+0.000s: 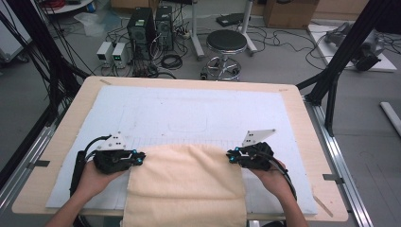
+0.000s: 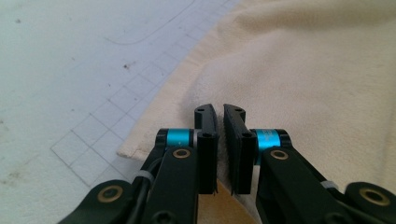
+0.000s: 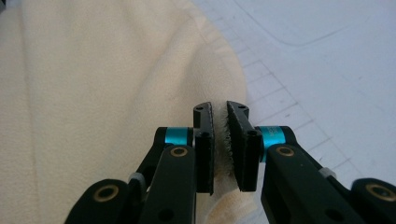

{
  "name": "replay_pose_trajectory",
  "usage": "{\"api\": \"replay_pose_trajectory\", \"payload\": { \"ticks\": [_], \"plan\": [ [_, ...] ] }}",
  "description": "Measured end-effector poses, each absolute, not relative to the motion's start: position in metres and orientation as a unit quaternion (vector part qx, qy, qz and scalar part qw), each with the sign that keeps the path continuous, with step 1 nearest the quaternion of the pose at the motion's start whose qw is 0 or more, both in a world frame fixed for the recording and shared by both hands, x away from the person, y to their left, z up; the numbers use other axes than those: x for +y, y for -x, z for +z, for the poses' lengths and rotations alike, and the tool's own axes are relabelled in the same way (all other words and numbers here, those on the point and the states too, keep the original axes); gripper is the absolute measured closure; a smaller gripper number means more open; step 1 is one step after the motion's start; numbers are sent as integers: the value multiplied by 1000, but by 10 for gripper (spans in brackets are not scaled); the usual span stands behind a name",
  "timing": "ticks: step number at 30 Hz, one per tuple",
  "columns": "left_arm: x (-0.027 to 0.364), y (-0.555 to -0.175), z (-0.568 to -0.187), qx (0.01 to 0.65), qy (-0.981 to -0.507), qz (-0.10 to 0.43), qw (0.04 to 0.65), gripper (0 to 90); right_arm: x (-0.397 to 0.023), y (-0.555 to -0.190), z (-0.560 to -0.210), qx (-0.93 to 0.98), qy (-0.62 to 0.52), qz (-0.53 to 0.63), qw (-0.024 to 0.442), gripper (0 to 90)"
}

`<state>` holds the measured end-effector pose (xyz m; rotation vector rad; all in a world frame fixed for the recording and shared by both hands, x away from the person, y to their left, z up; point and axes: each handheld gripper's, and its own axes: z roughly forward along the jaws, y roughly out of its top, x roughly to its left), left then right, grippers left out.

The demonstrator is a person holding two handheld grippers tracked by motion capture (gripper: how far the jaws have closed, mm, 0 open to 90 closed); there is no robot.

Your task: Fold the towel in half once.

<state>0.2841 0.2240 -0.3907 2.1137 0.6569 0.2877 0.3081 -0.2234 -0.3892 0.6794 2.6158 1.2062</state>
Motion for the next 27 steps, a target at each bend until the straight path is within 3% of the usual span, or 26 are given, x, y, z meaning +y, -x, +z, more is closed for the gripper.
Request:
{"api": "replay_pose_trajectory", "payload": {
  "ticks": [11,22,24,27],
  "plan": [
    [231,-256,-380,250,-847,122,454,832,-223,-289,-374,881,-206,415,99,813],
    [232,-187,-376,190,-862,100,459,822,-232,-222,-359,880,-165,435,94,807],
    [232,-175,-376,174,-864,80,465,802,-237,-209,-358,881,-153,441,73,784],
    [232,-170,-377,168,-866,79,464,695,-240,-198,-360,885,-145,437,68,696]
  ]
}}
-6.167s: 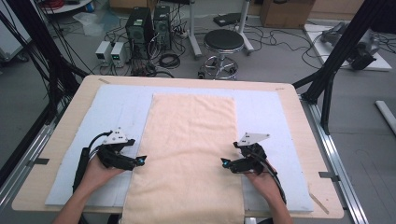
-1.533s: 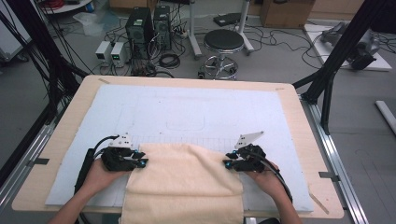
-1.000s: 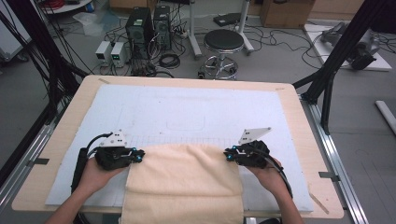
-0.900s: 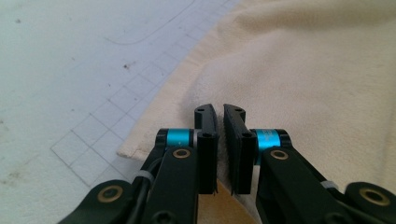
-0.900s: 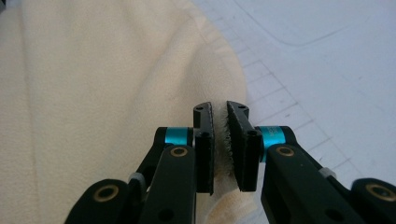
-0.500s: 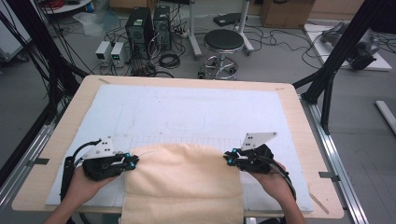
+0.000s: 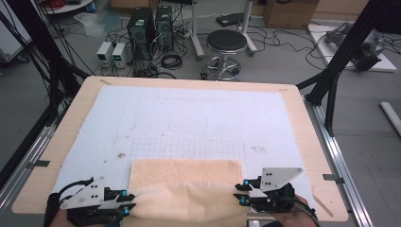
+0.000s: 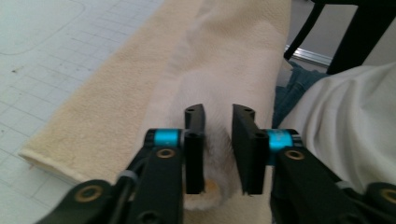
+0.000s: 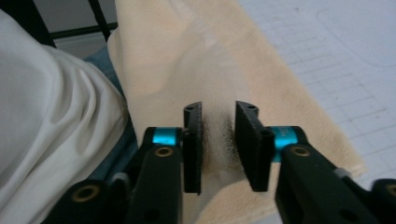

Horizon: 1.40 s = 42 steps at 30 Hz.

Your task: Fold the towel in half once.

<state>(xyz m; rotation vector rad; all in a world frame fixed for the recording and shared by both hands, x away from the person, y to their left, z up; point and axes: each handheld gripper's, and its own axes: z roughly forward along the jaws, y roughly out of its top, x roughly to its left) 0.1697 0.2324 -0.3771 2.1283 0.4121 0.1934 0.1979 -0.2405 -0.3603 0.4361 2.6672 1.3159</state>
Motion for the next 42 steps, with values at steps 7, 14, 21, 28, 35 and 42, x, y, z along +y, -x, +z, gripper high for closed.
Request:
{"api": "replay_pose_trajectory", "payload": {
  "ticks": [7,14,21,28,35,42],
  "plan": [
    [236,-217,-390,240,-851,111,454,587,-235,-226,-377,882,-180,429,78,623],
    [228,-271,-409,298,-854,143,402,461,-229,-278,-401,886,-227,390,107,525],
    [226,-294,-428,313,-869,118,365,414,-222,-311,-424,902,-241,343,106,455],
    [230,-294,-435,318,-865,67,383,683,-225,-316,-433,900,-248,355,52,649],
    [226,-299,-424,329,-856,91,388,823,-222,-314,-424,905,-232,352,58,838],
    [213,-342,-400,356,-832,159,394,832,-223,-344,-392,895,-249,355,109,847]
  ]
}}
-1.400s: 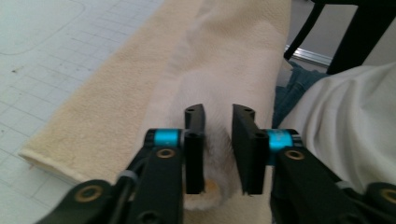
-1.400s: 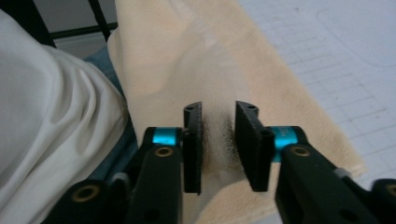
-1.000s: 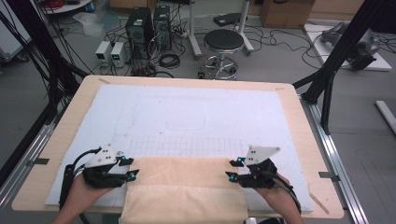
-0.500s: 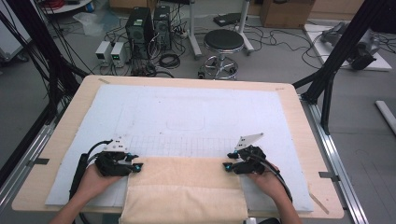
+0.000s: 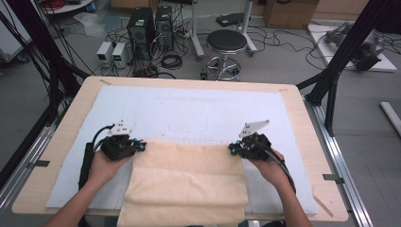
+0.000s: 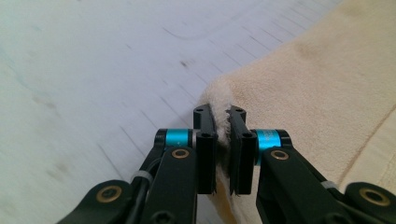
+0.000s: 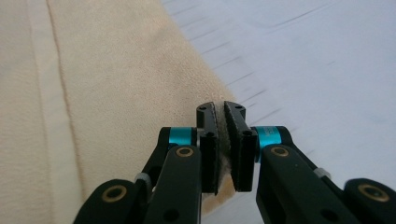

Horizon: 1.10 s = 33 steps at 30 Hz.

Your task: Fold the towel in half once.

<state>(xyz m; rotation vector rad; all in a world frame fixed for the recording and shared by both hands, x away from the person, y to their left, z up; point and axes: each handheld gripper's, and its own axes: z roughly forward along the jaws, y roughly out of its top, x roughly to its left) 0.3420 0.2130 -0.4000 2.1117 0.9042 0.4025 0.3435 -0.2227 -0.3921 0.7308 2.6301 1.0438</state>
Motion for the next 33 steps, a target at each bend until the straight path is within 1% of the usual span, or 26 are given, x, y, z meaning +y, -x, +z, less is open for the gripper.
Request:
{"api": "replay_pose_trajectory", "payload": {
  "ticks": [3,6,9,10,11,12,13,14,16,18,19,20,21,22,23,24,26,28,33],
  "plan": [
    [212,-375,-393,377,-817,172,401,832,-224,-375,-381,887,-261,358,132,849],
    [209,-412,-384,398,-805,186,400,833,-225,-412,-370,879,-280,362,136,850],
    [202,-447,-364,402,-794,216,401,834,-222,-452,-353,870,-301,359,155,850],
    [200,-457,-356,403,-791,221,405,833,-221,-464,-347,867,-312,353,163,840],
    [199,-466,-351,401,-789,227,406,827,-221,-476,-342,862,-320,353,172,782],
    [197,-474,-348,411,-784,236,402,788,-222,-484,-339,853,-330,352,197,662],
    [197,-478,-348,419,-782,237,396,665,-225,-492,-339,844,-349,354,202,621],
    [198,-480,-350,423,-781,232,396,587,-227,-495,-340,842,-352,362,190,593],
    [201,-481,-358,419,-795,208,386,568,-229,-495,-349,849,-355,352,171,567],
    [201,-477,-370,408,-806,189,386,547,-229,-489,-359,858,-342,345,167,557],
    [201,-474,-377,406,-809,185,383,547,-229,-487,-364,863,-343,341,149,519],
    [201,-471,-383,401,-814,178,382,543,-229,-486,-369,869,-346,332,121,504],
    [200,-467,-390,401,-814,168,385,541,-227,-484,-374,875,-346,324,101,508],
    [201,-464,-396,397,-818,163,384,541,-225,-479,-379,880,-338,316,108,526],
    [201,-460,-401,397,-819,158,384,541,-225,-470,-383,880,-324,321,133,551],
    [203,-456,-406,395,-819,153,387,541,-226,-464,-387,877,-314,331,149,550],
    [206,-450,-413,397,-816,150,393,538,-231,-457,-394,871,-322,347,132,542],
    [210,-445,-418,398,-814,144,398,526,-236,-449,-401,866,-322,356,137,541],
    [213,-439,-425,393,-816,132,403,525,-243,-438,-418,862,-327,366,128,541]
  ]
}}
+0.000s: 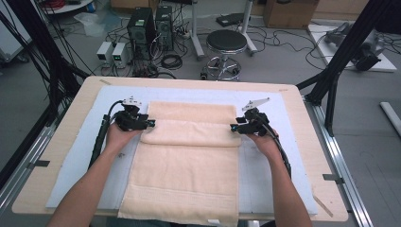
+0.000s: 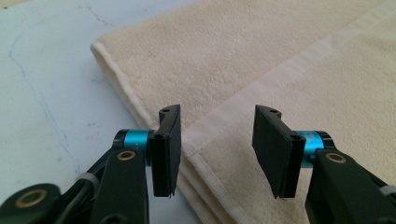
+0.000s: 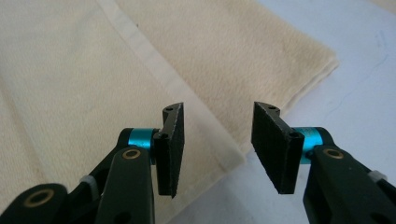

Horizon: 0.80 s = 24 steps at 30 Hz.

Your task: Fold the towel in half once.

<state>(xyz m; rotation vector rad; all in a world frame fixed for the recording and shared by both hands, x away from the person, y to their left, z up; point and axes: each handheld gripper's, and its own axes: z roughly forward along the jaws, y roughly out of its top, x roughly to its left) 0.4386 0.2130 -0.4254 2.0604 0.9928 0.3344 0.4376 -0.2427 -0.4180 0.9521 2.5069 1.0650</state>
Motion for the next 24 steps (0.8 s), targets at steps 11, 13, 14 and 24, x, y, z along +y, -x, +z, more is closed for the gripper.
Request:
{"api": "replay_pose_trajectory", "payload": {
  "ticks": [11,13,14,24],
  "plan": [
    [202,-435,-430,371,-838,134,378,721,-238,-437,-431,865,-338,356,103,698],
    [201,-434,-429,369,-838,134,378,792,-237,-436,-430,867,-334,355,102,741],
    [201,-434,-428,369,-838,135,378,826,-236,-435,-429,869,-331,354,100,776],
    [209,-426,-411,368,-824,142,406,859,-233,-428,-418,869,-321,362,104,834]
  ]
}}
